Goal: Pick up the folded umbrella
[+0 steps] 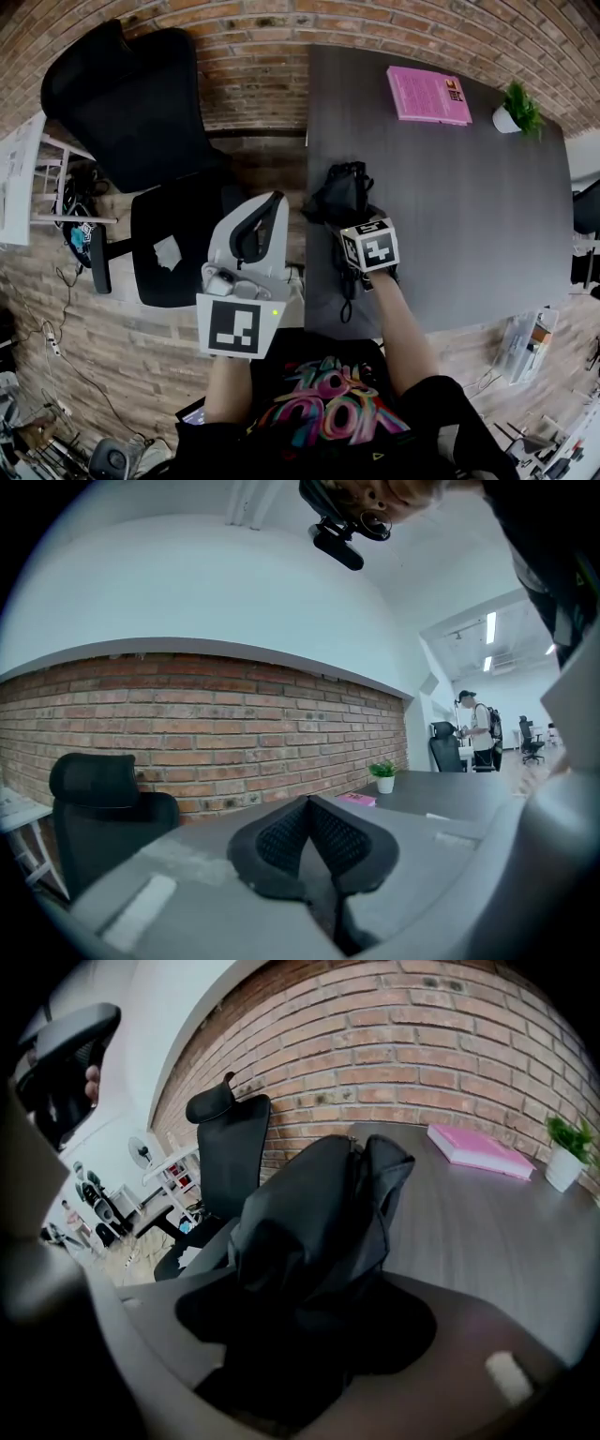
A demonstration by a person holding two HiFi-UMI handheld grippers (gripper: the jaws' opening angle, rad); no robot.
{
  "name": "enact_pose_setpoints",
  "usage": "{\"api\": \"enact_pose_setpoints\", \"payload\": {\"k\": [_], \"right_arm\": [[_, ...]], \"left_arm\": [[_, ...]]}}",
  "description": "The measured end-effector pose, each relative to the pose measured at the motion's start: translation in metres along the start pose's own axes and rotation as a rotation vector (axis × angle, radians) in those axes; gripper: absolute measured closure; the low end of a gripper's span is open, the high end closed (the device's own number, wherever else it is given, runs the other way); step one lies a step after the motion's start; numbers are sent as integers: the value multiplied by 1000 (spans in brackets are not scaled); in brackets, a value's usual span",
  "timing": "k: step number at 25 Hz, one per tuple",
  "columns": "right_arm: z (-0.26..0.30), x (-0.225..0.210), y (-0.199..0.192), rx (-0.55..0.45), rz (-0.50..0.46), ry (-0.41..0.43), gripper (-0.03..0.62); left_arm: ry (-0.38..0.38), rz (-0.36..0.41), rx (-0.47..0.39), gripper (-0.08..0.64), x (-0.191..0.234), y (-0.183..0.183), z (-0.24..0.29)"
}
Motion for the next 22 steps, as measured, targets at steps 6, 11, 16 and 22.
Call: {"api": "enact_pose_setpoints", "payload": {"k": [6, 11, 16, 22], "right_arm": [[-7, 5, -3, -17, 62, 43, 318], [-14, 8, -5, -34, 87, 76, 322], [-27, 16, -4, -59, 70, 90, 322], [-49, 25, 6, -114, 41, 100, 322]], "left_arm": [[14, 4, -5, 558, 3, 3, -7], [24, 4, -10, 558, 5, 5, -13], [36, 6, -28, 558, 6, 10, -20], [36, 22, -61, 558, 2, 22, -26]]}}
Point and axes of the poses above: the fingertips, and each gripper's own axes: z forward along the fingers, x to its left, y out of its top, the point moved 2 cm from there along -z, backward along the fingers, and after that the axes turned 11 degrees about z, right-handed, at the moved point
